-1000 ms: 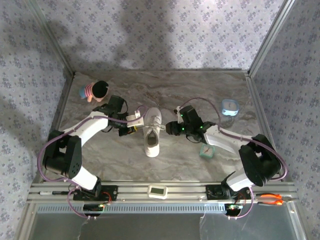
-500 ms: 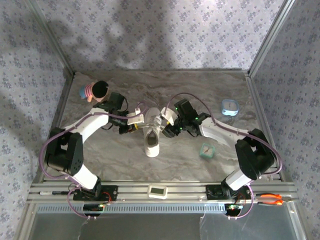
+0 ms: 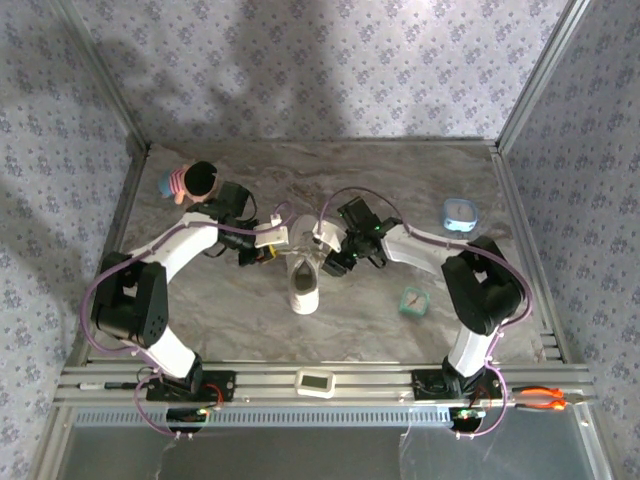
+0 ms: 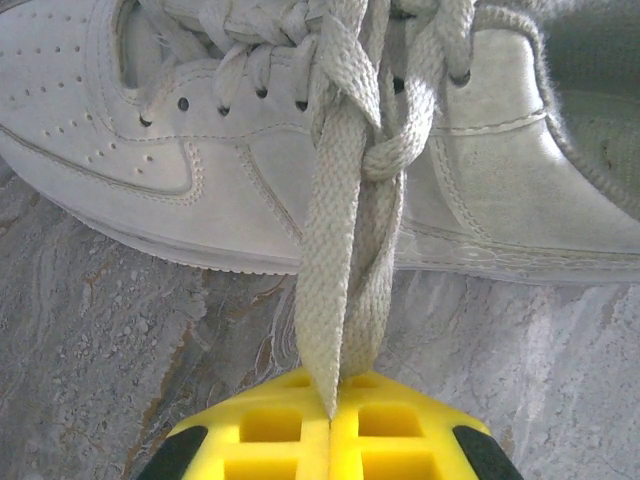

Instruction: Tie the shoes

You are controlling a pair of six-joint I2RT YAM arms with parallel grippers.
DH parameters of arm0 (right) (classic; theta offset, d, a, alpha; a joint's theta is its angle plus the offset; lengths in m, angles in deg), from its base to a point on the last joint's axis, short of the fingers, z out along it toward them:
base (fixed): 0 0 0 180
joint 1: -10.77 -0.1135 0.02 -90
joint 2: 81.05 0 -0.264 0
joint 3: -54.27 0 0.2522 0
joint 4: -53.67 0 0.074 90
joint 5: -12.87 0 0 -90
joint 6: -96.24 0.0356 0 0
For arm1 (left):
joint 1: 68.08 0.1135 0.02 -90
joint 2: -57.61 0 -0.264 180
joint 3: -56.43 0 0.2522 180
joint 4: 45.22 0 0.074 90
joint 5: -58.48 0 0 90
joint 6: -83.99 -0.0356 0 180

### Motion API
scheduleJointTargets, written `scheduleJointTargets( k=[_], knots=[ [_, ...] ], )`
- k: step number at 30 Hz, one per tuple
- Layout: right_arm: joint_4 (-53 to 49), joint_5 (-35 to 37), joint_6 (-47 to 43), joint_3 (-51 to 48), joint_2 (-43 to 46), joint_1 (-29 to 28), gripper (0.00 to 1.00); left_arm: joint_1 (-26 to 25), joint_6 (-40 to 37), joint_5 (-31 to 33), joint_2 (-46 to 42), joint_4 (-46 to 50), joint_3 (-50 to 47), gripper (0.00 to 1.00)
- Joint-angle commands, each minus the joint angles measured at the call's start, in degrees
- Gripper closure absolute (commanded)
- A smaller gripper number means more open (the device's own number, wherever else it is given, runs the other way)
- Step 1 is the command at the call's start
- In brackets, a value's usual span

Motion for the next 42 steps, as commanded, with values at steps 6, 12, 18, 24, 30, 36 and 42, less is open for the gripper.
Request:
scheduleJointTargets(
  k=[6,12,18,24,30,36,42],
  knots=[
    [-3.2,-3.3,-2.9,3.5,-1.9,0.4,1.00,0.7,-0.9,-2.6,0.4,1.6,2.7,0.97],
    [-6.9,-3.0,-3.3,4.4,-1.5,0.4,1.00,1.9,-1.1,-1.9,0.2,1.4,4.9,0.61],
    [-8.7,-3.0,-3.4,4.5,-1.9,0.0,1.00,3.4,-2.0,-0.6,0.1,1.6,5.5,0.61],
    [-9.2,-2.9,-3.4,6.7,-2.2,-0.2,1.00,2.2,-2.0,-5.2,-1.6,2.9,1.2,0.76],
    [-10.0,-2.7,-3.7,7.3,-2.6,-0.4,1.00,-3.8,-2.3,-2.3,-2.0,-7.3,-6.2,0.71],
    [-10.2,-2.8,-3.6,7.5,-3.0,-0.4,1.00,-4.7,-2.4,-2.3,-3.6,-16.1,-10.4,0.70],
    [-10.2,-3.0,-3.6,7.7,-3.5,-0.4,1.00,-4.9,-2.1,-2.5,-3.7,-18.3,-11.3,0.70]
  ],
)
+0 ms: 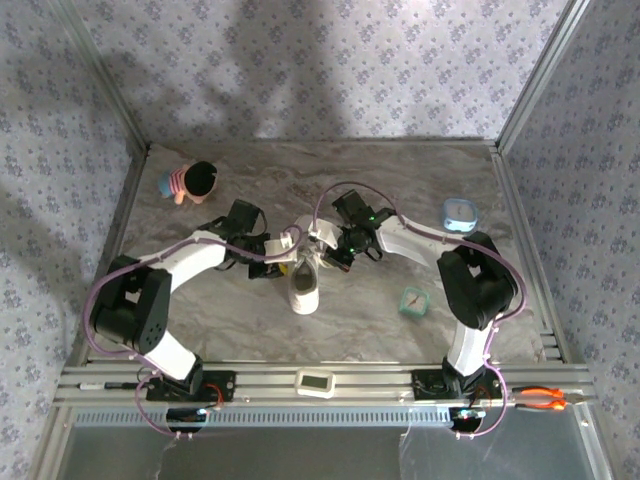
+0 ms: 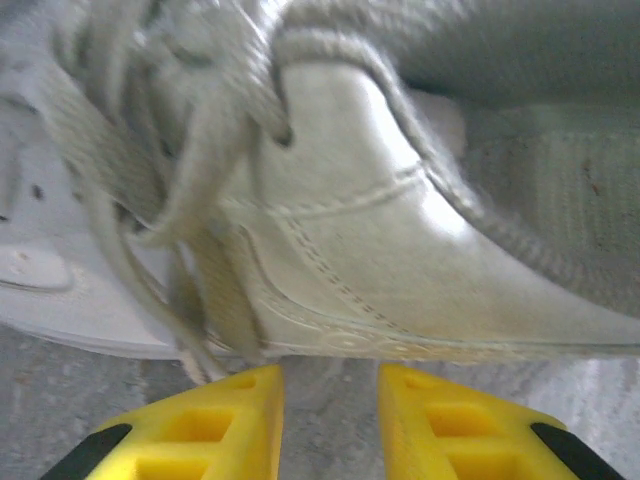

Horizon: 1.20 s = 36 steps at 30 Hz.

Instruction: Tie the shoes

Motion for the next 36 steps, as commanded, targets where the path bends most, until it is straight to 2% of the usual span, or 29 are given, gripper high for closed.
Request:
scheduleJointTargets(
  k=[1,11,22,28,31,34,36],
  knots=[
    [-1.8,-1.2,-1.1,1.5,-1.0,-0.4,1.00,-0.1,-0.9,-1.9,-1.6,-3.5,-0.9,0.69],
    [-2.1,-1.1,-1.2,1.9,-1.3,-0.2,1.00,-1.1,-1.6,-2.6,-1.0,-3.7,0.4,0.68],
    [-2.9,-0.4,-2.4,2.3,-1.4,-0.2,1.00,-1.6,-5.6,-3.8,3.0,-0.1,3.5,0.61],
    [-4.0,-0.4,-3.5,2.7,-1.3,0.4,1.00,-2.4,-8.4,-2.7,5.0,0.6,4.6,0.59],
    [-4.8,-0.7,-4.3,3.3,-1.4,0.9,1.00,-3.4,-10.4,-0.7,6.0,0.4,4.7,0.55],
    [-5.7,-0.8,-5.0,4.2,-1.7,1.2,1.00,-3.9,-10.8,0.0,7.3,0.1,4.9,0.55],
    [-6.1,-0.9,-5.2,4.6,-1.7,1.4,1.00,-4.3,-11.1,0.6,8.0,0.2,4.9,0.60]
  ],
)
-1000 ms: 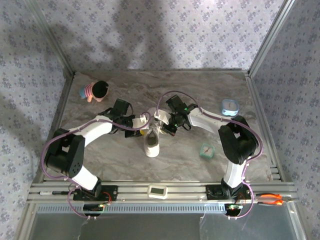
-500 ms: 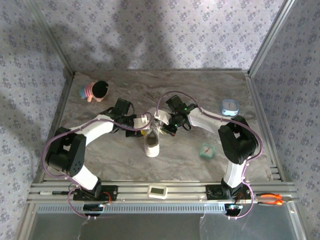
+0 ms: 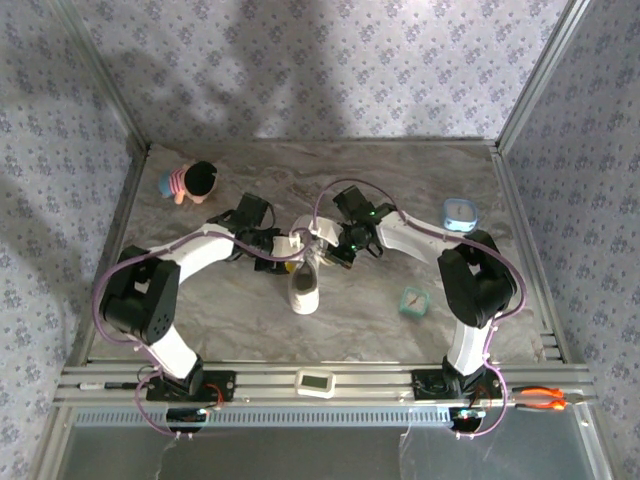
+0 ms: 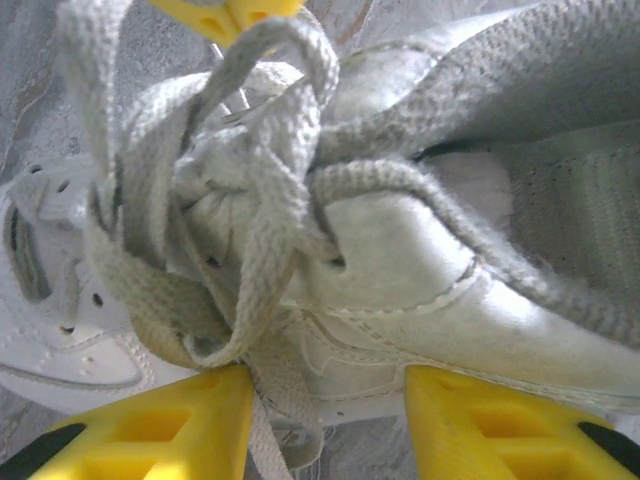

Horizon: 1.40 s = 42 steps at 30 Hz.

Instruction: Tie the shoes

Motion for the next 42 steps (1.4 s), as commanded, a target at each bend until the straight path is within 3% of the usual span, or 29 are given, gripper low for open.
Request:
scheduleJointTargets(
  k=[1,3,7,19,34,42],
  knots=[
    [-2.8,-0.8,-1.6,2.2,-1.1,0.4,1.00,-2.1,-3.2,0.7,3.6,0.3,0.3,0.64],
    [-3.1,-0.8,-1.7,2.3,-1.1,0.4,1.00,-2.1,-3.1,1.0,3.7,0.3,0.2,0.72],
    [-3.5,-0.7,-1.6,2.3,-1.0,0.4,1.00,-1.9,-2.9,2.4,2.4,0.5,-0.6,1.00],
    [-5.6,1.3,0.5,0.1,2.8,2.0,1.00,2.2,-1.4,4.2,-7.8,3.9,-4.1,1.00],
    [-8.4,2.1,1.4,0.6,3.7,2.3,1.00,2.3,1.0,5.5,-12.2,11.3,-2.1,1.00],
    [-12.3,6.9,1.9,2.4,3.3,2.7,1.00,2.9,3.1,8.5,-13.1,12.5,-2.9,1.00]
  ],
)
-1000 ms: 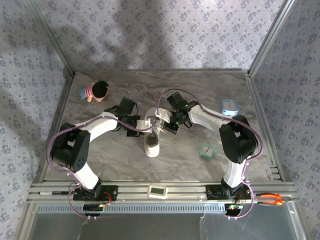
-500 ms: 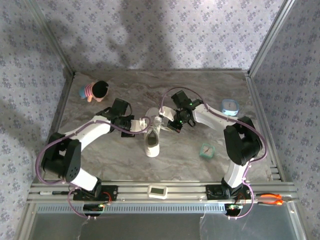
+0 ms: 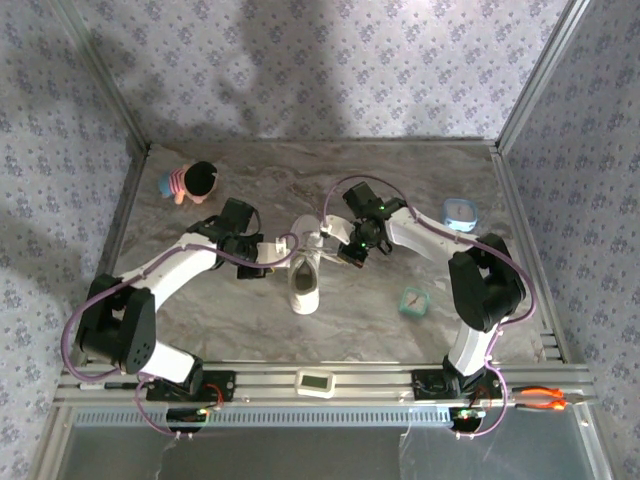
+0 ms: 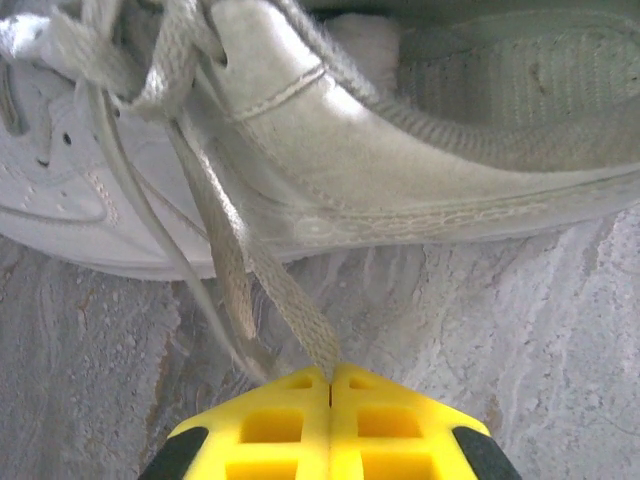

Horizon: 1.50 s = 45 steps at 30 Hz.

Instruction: Tie the shoes

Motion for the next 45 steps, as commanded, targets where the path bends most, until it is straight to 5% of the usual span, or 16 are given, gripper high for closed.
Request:
scheduleJointTargets(
  k=[1,45],
  knots=[
    [-4.6,3.3,0.9,2.2,0.4,0.6,1.00,0.8,1.7,1.0,-1.7,2.6,0.8,1.00],
    [-18.4,5.3,6.1,2.1,-2.7,1.0,1.00,3.2,11.2,10.3,0.8,4.5,-1.7,1.00]
  ],
)
